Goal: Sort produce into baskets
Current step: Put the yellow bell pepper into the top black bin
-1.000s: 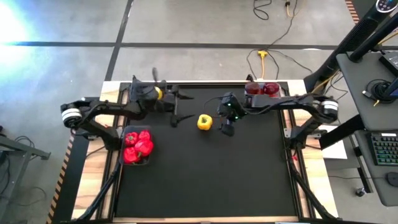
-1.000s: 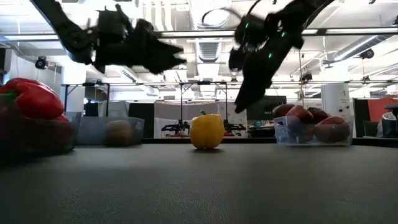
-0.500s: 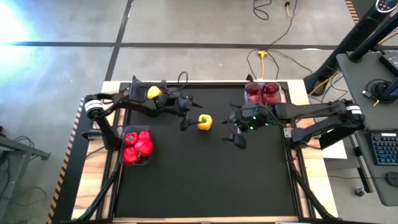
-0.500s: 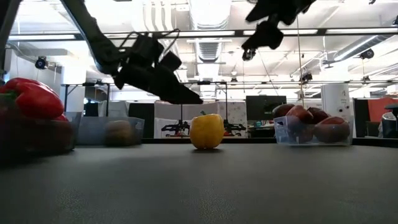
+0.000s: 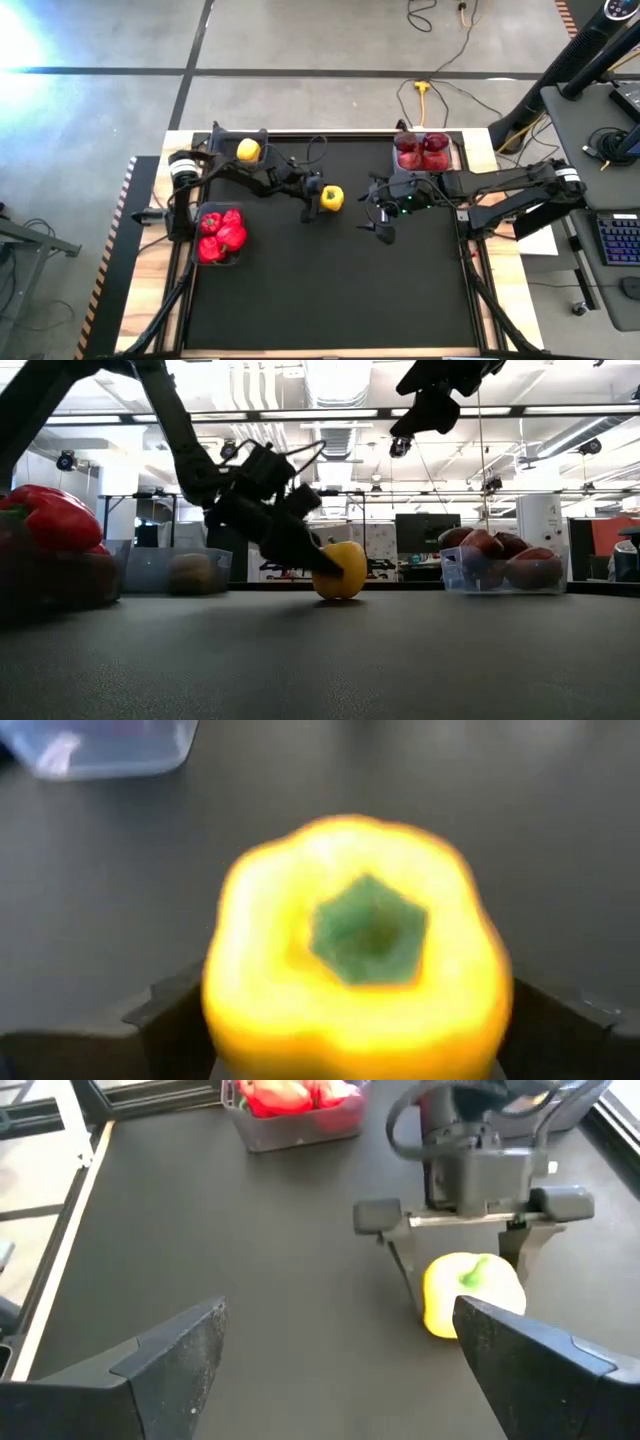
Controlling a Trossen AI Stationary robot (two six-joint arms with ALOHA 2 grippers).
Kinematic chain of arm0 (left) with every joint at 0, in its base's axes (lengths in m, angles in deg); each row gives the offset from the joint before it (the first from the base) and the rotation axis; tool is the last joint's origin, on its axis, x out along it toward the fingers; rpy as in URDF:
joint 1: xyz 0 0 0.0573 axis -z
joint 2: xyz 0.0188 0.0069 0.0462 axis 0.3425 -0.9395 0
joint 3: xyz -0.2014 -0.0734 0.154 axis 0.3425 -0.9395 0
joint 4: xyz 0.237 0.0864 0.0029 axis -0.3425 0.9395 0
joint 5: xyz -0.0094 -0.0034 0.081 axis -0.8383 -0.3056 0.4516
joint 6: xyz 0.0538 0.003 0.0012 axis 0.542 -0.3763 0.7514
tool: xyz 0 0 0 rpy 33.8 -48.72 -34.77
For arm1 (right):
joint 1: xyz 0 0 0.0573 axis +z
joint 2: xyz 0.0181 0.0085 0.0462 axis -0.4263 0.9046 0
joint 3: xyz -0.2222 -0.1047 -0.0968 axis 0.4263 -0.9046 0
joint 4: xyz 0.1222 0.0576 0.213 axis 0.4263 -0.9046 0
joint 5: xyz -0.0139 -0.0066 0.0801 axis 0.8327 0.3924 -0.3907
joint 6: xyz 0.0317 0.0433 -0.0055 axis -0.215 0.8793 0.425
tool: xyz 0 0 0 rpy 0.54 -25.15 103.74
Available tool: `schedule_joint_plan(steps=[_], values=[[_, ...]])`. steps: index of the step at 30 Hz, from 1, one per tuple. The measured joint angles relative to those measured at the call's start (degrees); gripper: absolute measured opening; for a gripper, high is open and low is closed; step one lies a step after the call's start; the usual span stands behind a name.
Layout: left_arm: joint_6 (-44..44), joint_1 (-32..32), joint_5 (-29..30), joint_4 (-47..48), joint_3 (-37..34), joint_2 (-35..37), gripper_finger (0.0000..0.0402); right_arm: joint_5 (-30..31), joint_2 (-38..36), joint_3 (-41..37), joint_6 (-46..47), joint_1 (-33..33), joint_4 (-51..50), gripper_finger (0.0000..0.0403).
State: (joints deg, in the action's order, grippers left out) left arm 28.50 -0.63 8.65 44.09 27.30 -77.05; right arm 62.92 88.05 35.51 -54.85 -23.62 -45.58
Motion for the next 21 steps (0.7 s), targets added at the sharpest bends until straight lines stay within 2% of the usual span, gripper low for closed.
schedule_joint_plan(steps=[6, 9, 11, 13, 16, 21], values=[[-3.9, 0.5, 4.5, -0.3, 0.2, -1.5, 0.0316, -0.1, -0.4, 0.0, 0.6, 0.0, -0.1, 0.0377], [-6.2, 0.5, 5.7, 1.4, -1.2, 1.5, 0.0300, -0.2, -0.4, 0.0, 0.6, 0.0, -0.7, 0.0377], [-6.1, 0.5, 7.8, 5.6, -1.8, 6.3, 0.0300, -0.2, -0.4, 0.0, 1.1, 0.0, -1.7, 0.0377], [-3.8, 0.5, 14.4, 12.6, -1.7, 12.6, 0.0300, -0.2, -0.4, 0.0, 2.1, 0.0, -2.8, 0.0377], [-0.7, 0.4, 28.5, 25.4, -1.7, 22.1, 0.0301, -0.2, -0.1, -0.2, 2.6, 0.6, -4.2, 0.0377], [-1.6, -2.1, 50.0, 43.3, -1.7, 36.2, 0.0304, 1.8, 1.1, -1.8, 2.8, 2.8, -4.2, 0.0376]])
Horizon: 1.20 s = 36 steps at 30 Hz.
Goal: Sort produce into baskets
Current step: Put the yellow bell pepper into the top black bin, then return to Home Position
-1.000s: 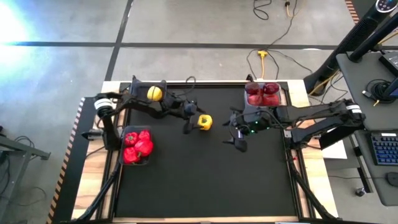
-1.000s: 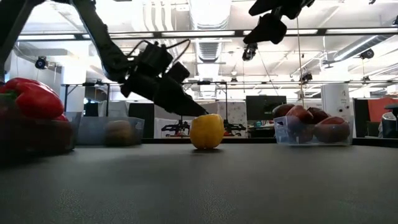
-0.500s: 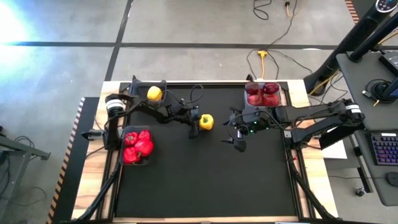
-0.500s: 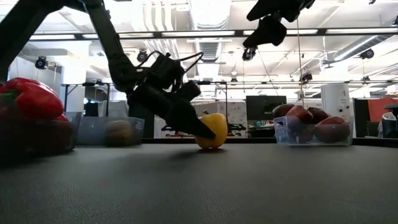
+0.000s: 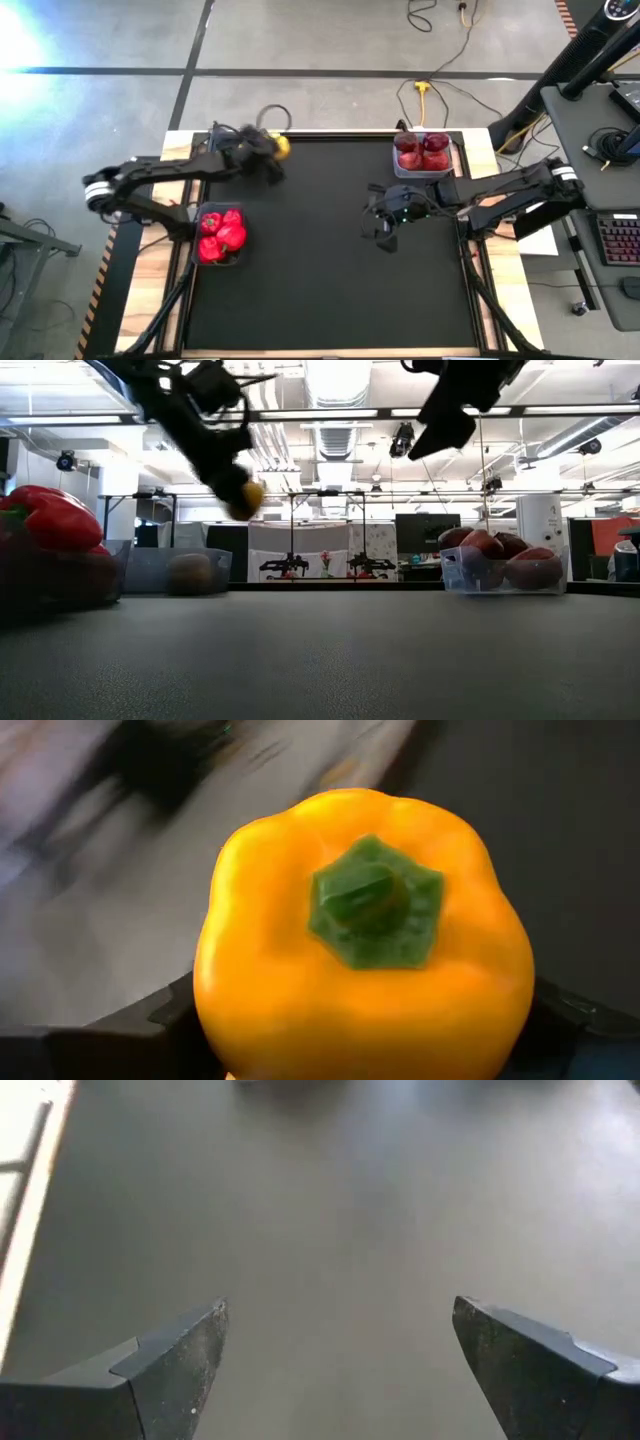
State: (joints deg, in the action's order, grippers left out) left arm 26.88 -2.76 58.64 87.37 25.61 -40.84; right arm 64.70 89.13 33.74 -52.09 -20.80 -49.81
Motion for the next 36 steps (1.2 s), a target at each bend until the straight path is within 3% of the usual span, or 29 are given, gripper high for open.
schedule_joint_plan(steps=[3, 5, 9, 18, 21, 27, 30, 36], values=[[-6.7, -4.4, 13.1, 10.0, -0.1, 5.0, 0.0304, 3.4, 1.0, -1.3, 0.0, 1.5, 0.9, 0.0376], [-14.0, -9.0, 14.6, 15.3, 0.2, 7.2, 0.0304, 4.5, 1.9, -2.3, 0.0, 2.1, 2.0, 0.0376], [-21.1, -18.7, 8.0, 21.4, 0.4, 6.6, 0.0304, 4.5, 3.7, -2.9, 0.0, 2.6, 3.0, 0.0376], [-22.1, -32.0, -2.2, 24.6, 2.7, -3.8, 0.0308, 3.8, 5.3, -2.9, 0.0, 2.8, 3.0, 0.0376], [-20.9, -33.0, -5.9, 26.9, 4.7, -7.7, 0.0319, 3.6, 5.0, -2.9, 0.0, 2.8, 3.0, 0.0376], [-20.0, -33.0, -5.7, 32.5, 9.6, -13.0, 0.0348, 0.5, 4.6, -2.9, 1.1, 2.8, 2.6, 0.0376], [-18.6, -32.8, -5.8, 37.3, 12.0, -13.8, 0.0358, -2.6, 4.4, -1.7, 2.5, 2.9, 0.1, 0.0376], [-15.3, -32.7, -11.4, 48.4, 17.7, -11.3, 0.0363, -1.8, 4.3, 3.5, 3.7, 3.0, -10.4, 0.0376]])
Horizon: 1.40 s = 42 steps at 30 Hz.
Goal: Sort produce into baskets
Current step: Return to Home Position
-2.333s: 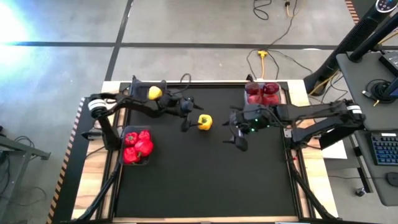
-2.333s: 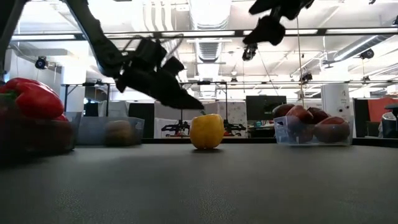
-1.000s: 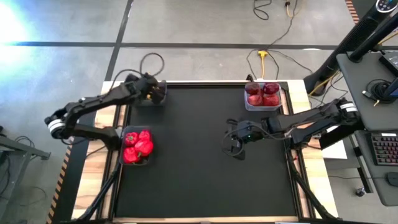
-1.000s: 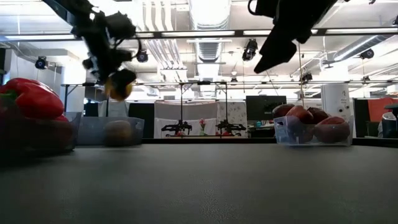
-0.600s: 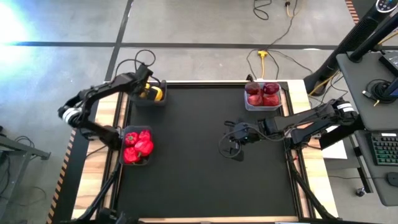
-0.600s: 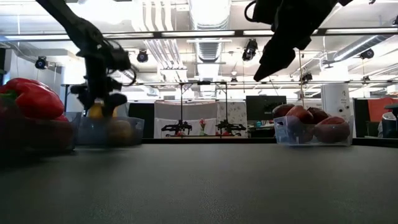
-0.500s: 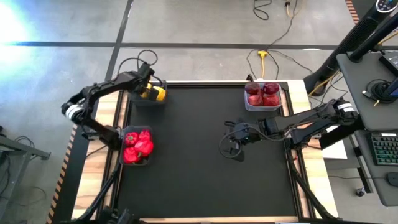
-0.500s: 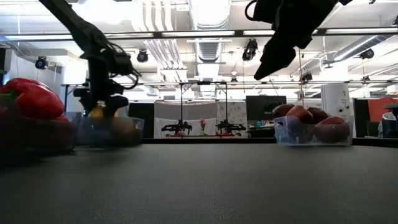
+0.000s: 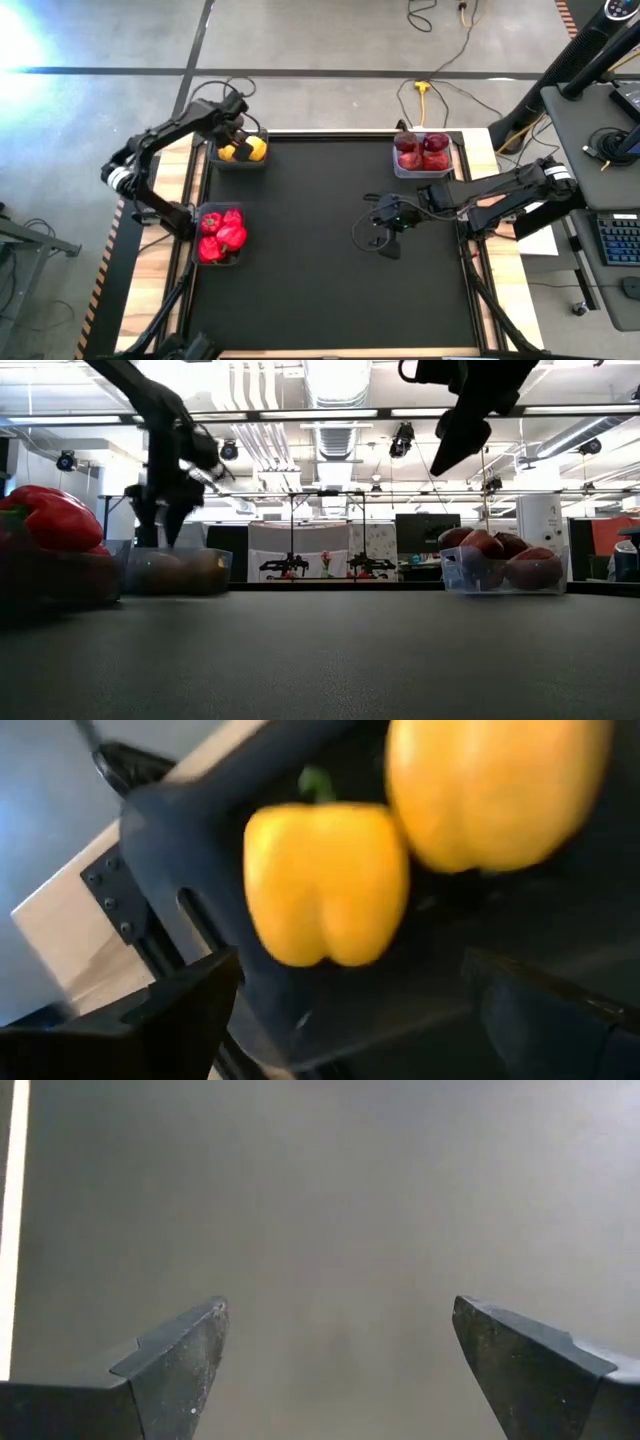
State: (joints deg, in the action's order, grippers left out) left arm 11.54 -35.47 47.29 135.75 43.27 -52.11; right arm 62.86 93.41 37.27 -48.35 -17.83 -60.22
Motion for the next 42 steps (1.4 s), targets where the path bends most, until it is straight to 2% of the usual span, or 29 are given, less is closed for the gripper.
schedule_joint_plan(steps=[3, 5, 9, 14, 16, 19, 23, 29, 32, 34, 37, 42], values=[[0.0, 0.5, -5.3, -0.4, 1.0, 4.7, 0.0363, 2.2, -0.1, 1.1, -0.9, 0.3, -1.4, 0.0376], [0.6, 1.4, -10.8, -3.8, 0.0, 8.7, 0.0363, 2.7, -0.2, 0.9, -3.0, 0.5, -1.5, 0.0376], [3.9, 4.8, -25.4, -14.3, -5.4, 18.2, 0.0363, 2.7, -0.3, -1.0, -7.1, 1.0, -0.6, 0.0376], [7.3, 11.9, -45.1, -31.6, -16.4, 29.7, 0.0364, 2.8, -0.3, -6.2, -9.5, 0.9, 10.5, 0.0376], [6.8, 14.8, -48.7, -39.0, -21.5, 33.9, 0.0364, 2.7, -0.1, -9.4, -11.0, 1.0, 17.7, 0.0376], [6.4, 18.5, -47.8, -47.4, -27.8, 38.4, 0.0364, 2.7, 0.4, -14.4, -13.4, 0.4, 30.5, 0.0376], [3.7, 19.9, -45.7, -54.4, -33.0, 41.8, 0.0364, 2.7, 0.7, -18.7, -17.8, -2.0, 43.7, 0.0376], [-0.9, 19.8, -44.0, -62.5, -33.9, 41.9, 0.0364, 2.0, 0.6, -19.6, -21.3, -12.3, 48.9, 0.0376], [5.4, 20.0, -45.6, -63.3, -33.7, 42.4, 0.0364, -2.1, -0.9, -20.3, -23.8, -16.7, 51.7, 0.0376], [9.1, 20.1, -47.6, -63.4, -34.7, 43.8, 0.0364, -4.6, -3.0, -22.2, -24.8, -18.4, 56.9, 0.0376], [9.2, 20.1, -48.2, -63.4, -37.7, 47.4, 0.0364, -6.6, -8.0, -27.1, -25.6, -19.6, 61.3, 0.0376], [8.1, 20.7, -48.2, -63.2, -45.9, 59.6, 0.0364, -6.6, -23.0, -36.3, -23.8, -19.1, 60.9, 0.0376]])
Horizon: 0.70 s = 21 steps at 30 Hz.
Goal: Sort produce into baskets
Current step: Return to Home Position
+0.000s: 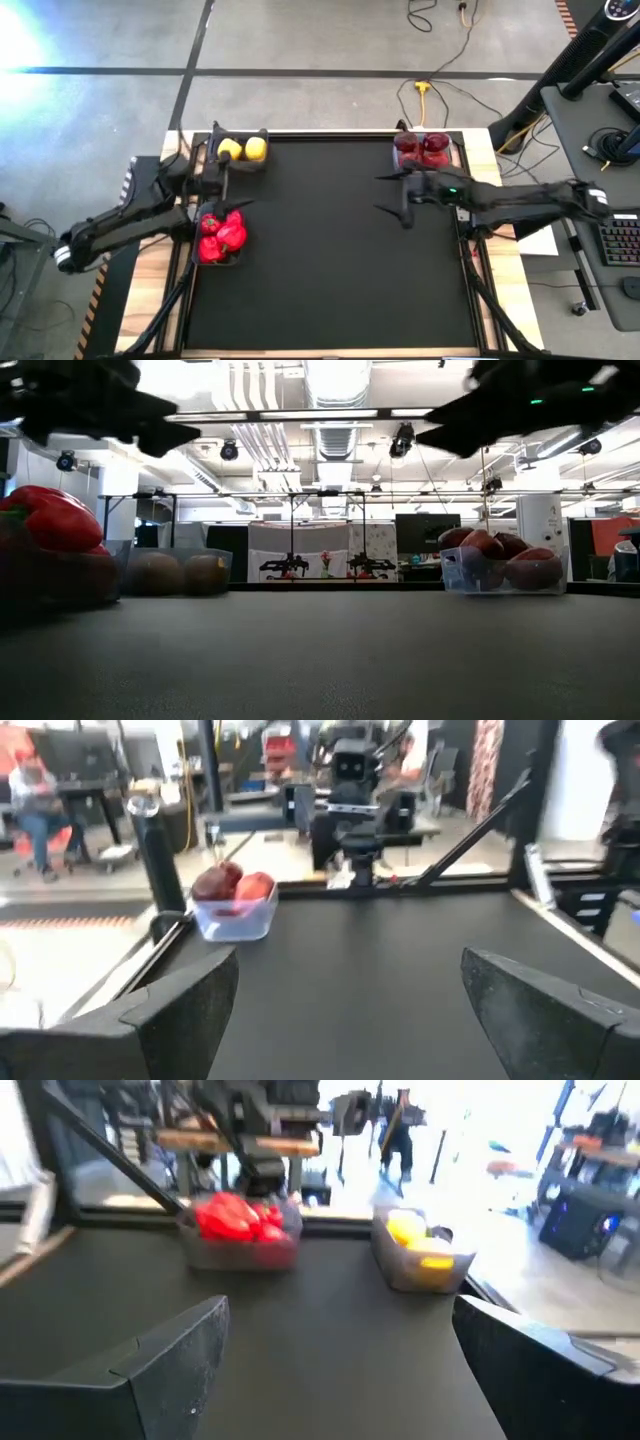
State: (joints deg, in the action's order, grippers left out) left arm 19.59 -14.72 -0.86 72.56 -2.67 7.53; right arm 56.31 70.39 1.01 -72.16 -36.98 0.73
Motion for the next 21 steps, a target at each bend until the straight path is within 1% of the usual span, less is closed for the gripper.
schedule_joint_plan(steps=[2, 5, 7, 10, 12, 14, 15, 17, 19, 21], values=[[-1.2, 1.1, 0.3, -0.1, -3.5, 6.2, 0.0364, 0.1, -7.5, -3.5, 1.4, 0.7, -1.5, 0.0376], [-1.9, 3.2, 3.6, 0.2, -8.6, 15.4, 0.0364, 0.1, -18.4, -7.3, 3.3, 1.2, -1.8, 0.0369], [-2.1, 5.0, 5.8, 0.7, -11.7, 20.8, 0.0364, 0.2, -25.4, -8.9, 4.8, 1.7, -4.8, 0.0355], [-1.9, 7.9, 7.0, 1.8, -15.4, 27.4, 0.0364, 0.1, -35.3, -10.5, 7.1, 2.7, -13.4, 0.0316], [-0.9, 9.6, 8.0, 2.3, -16.4, 28.0, 0.0364, 0.2, -41.3, -11.2, 9.4, 3.3, -18.6, 0.0280], [0.4, 11.1, 10.6, 3.6, -16.9, 27.6, 0.0364, 0.1, -47.3, -11.8, 11.7, 4.1, -24.3, 0.0239], [0.9, 11.9, 11.6, 3.6, -16.9, 27.2, 0.0364, 0.1, -48.9, -12.1, 13.1, 4.6, -26.5, 0.0217], [1.8, 13.7, 13.0, 3.3, -17.5, 27.4, 0.0364, -0.6, -48.8, -12.8, 15.6, 6.0, -29.7, 0.0175], [1.9, 15.7, 13.4, 1.4, -18.2, 27.6, 0.0364, -0.9, -46.7, -13.6, 15.6, 7.8, -28.5, 0.0137], [1.9, 17.9, 13.5, -0.1, -19.2, 28.2, 0.0364, 0.7, -45.8, -15.1, 14.5, 9.4, -26.9, 0.0104]])
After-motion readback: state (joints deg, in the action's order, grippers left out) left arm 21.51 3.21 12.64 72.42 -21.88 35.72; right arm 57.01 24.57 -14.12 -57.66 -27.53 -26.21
